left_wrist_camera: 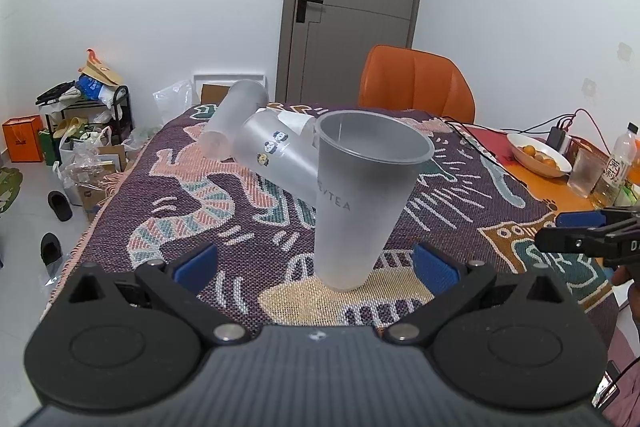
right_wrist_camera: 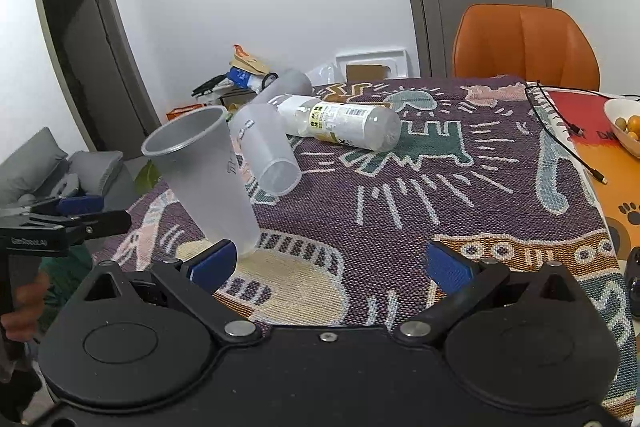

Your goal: Flip cup upright

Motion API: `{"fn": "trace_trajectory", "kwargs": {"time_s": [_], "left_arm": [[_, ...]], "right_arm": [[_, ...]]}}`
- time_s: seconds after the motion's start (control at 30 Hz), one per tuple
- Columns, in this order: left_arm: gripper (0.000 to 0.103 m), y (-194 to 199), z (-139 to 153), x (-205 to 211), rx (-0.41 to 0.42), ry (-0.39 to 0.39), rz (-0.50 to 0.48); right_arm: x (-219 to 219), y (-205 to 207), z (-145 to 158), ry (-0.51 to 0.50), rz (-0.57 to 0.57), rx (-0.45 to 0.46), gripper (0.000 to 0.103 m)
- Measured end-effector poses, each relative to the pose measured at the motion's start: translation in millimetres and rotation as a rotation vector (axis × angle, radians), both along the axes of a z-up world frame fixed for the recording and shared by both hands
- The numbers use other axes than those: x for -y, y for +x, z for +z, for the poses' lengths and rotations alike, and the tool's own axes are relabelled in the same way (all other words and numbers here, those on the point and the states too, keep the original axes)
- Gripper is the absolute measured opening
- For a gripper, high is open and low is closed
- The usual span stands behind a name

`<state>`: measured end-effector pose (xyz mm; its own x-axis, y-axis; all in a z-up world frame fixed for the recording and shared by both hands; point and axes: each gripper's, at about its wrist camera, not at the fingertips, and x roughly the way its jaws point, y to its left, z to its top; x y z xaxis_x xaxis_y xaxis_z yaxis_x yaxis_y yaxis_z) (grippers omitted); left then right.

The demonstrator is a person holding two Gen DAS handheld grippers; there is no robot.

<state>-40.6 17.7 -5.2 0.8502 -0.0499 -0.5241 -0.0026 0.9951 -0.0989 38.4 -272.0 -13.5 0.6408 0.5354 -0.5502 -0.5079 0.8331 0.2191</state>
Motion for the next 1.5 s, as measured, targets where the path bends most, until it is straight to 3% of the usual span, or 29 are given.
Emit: {"fn": "trace_trajectory", "kwargs": {"time_s": [1.5], "left_arm": [[0.103, -3.6, 4.0, 1.7, 0.024, 0.016, -0.002]], "right_arm": [[-2.8, 2.9, -6.4, -0.026, 0.007, -0.012, 0.103]]}}
